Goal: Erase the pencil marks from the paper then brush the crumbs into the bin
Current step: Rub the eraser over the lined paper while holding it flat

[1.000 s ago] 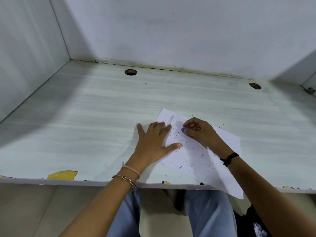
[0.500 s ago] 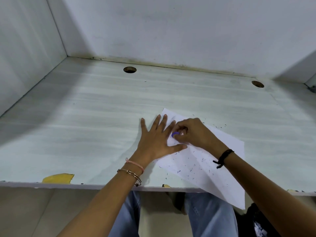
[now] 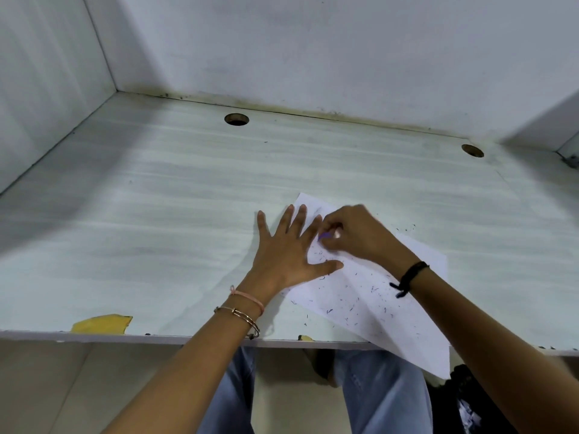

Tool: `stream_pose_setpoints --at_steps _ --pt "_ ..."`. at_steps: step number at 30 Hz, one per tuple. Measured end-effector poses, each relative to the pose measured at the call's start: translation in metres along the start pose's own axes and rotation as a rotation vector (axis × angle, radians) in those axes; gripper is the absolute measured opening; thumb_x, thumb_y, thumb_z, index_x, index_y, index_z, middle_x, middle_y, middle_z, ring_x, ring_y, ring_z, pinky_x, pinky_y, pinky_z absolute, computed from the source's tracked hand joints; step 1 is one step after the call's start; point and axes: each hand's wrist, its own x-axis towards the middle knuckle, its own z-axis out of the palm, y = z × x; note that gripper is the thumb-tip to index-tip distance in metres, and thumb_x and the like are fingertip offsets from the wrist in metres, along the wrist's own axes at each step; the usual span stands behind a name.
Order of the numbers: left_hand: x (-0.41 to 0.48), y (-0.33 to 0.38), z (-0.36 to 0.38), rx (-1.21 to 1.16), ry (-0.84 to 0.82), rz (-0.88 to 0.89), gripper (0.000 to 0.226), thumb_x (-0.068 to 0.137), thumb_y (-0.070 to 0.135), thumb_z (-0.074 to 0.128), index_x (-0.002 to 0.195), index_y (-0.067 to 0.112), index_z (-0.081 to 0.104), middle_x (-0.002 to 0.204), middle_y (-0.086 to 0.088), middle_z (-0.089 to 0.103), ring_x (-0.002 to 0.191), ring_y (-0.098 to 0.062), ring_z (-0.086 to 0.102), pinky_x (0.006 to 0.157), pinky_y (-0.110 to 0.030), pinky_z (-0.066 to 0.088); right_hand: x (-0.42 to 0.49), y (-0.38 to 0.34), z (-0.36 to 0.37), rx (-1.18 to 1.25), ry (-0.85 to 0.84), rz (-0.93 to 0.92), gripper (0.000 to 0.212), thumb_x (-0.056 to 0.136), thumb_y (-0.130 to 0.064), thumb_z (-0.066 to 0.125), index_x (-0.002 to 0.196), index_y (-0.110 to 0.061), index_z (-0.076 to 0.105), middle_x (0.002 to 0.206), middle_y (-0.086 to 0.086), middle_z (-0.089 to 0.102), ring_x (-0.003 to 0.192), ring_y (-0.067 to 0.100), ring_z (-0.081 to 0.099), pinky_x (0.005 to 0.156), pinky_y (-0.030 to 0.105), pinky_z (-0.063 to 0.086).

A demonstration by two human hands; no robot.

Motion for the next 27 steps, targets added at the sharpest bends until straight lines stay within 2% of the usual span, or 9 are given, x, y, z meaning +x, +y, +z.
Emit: stream_pose_setpoints --at_steps 2,7,11,14,16,19,21,24,27 --pt "-0.002 0.000 -0.001 -0.001 0.000 0.009 0.100 0.074 0.090 0.020 0.154 0.036 -0.004 0.163 0.000 -0.012 0.149 -0.019 -0.016 0.108 -0.069 -0.013 -0.003 -0.001 -0.002 0.002 -0.091 -0.017 0.004 0.075 -0.009 0.070 0.077 -0.011 0.074 0.060 -0.009 0.059 0.049 -0.003 0.049 0.049 0.010 0.036" --pt "-0.001 0.000 -0.002 -0.003 -0.016 -0.005 0.099 0.074 0.090 0.020 0.154 0.036 -0.005 0.162 0.000 -0.014 0.148 -0.019 -0.017 0.108 -0.068 -0.015 0.009 0.008 -0.007 0.017 0.072 0.036 0.005 0.075 -0.006 0.068 0.078 -0.006 0.072 0.075 0.003 0.068 0.056 0.005 0.049 0.055 0.015 0.038" --pt "-0.002 0.000 -0.002 -0.003 -0.011 -0.001 0.101 0.072 0.091 0.020 0.154 0.037 -0.004 0.163 0.001 -0.012 0.149 -0.018 -0.016 0.108 -0.069 -0.013 -0.005 -0.002 -0.001 0.002 -0.134 -0.041 0.004 0.074 -0.015 0.072 0.077 -0.017 0.074 0.065 -0.012 0.061 0.057 0.000 0.051 0.055 0.012 0.037" --pt "-0.003 0.000 -0.003 -0.005 -0.024 -0.005 0.099 0.074 0.091 0.021 0.153 0.037 -0.005 0.162 0.001 -0.014 0.148 -0.018 -0.017 0.108 -0.068 -0.015 0.011 0.016 -0.012 0.014 0.054 0.048 0.004 0.076 -0.012 0.071 0.079 -0.014 0.074 0.077 -0.002 0.069 0.072 0.009 0.063 0.064 0.025 0.049" --pt "-0.001 -0.001 -0.003 -0.007 -0.018 -0.005 0.099 0.075 0.090 0.022 0.153 0.037 -0.005 0.162 0.001 -0.013 0.148 -0.018 -0.017 0.108 -0.068 -0.014 0.010 0.012 -0.008 -0.004 0.086 0.036 0.004 0.075 -0.011 0.070 0.078 -0.012 0.073 0.078 0.001 0.070 0.073 0.016 0.064 0.067 0.030 0.051" --pt "-0.001 -0.001 -0.001 -0.004 -0.006 0.007 0.099 0.074 0.090 0.022 0.154 0.037 -0.005 0.163 0.001 -0.012 0.148 -0.018 -0.017 0.108 -0.069 -0.013 -0.006 0.000 0.002 -0.015 -0.105 -0.060 0.005 0.075 -0.016 0.070 0.078 -0.017 0.074 0.072 -0.009 0.066 0.058 0.002 0.053 0.055 0.015 0.040" --pt "-0.002 -0.001 -0.002 -0.004 -0.022 0.006 0.099 0.074 0.091 0.021 0.153 0.037 -0.006 0.162 0.001 -0.014 0.148 -0.018 -0.018 0.108 -0.068 -0.014 0.003 0.009 -0.005 -0.015 -0.077 -0.021 0.005 0.076 -0.015 0.071 0.079 -0.017 0.074 0.074 -0.009 0.066 0.058 0.001 0.052 0.056 0.014 0.037" --pt "-0.002 -0.001 -0.003 0.002 -0.027 -0.003 0.098 0.074 0.090 0.021 0.153 0.038 -0.006 0.162 0.001 -0.014 0.148 -0.018 -0.018 0.108 -0.068 -0.015 0.015 0.013 -0.010 -0.018 0.072 0.047 0.004 0.076 -0.011 0.069 0.079 -0.011 0.072 0.080 0.003 0.070 0.068 0.012 0.061 0.061 0.025 0.044" --pt "0.001 -0.002 0.000 0.001 -0.008 -0.001 0.099 0.072 0.092 0.019 0.153 0.040 -0.005 0.163 0.001 -0.012 0.148 -0.018 -0.017 0.108 -0.068 -0.015 0.001 -0.004 0.003 -0.017 -0.069 -0.068 0.006 0.075 -0.011 0.069 0.079 -0.013 0.073 0.071 -0.008 0.065 0.058 0.000 0.053 0.055 0.013 0.037"
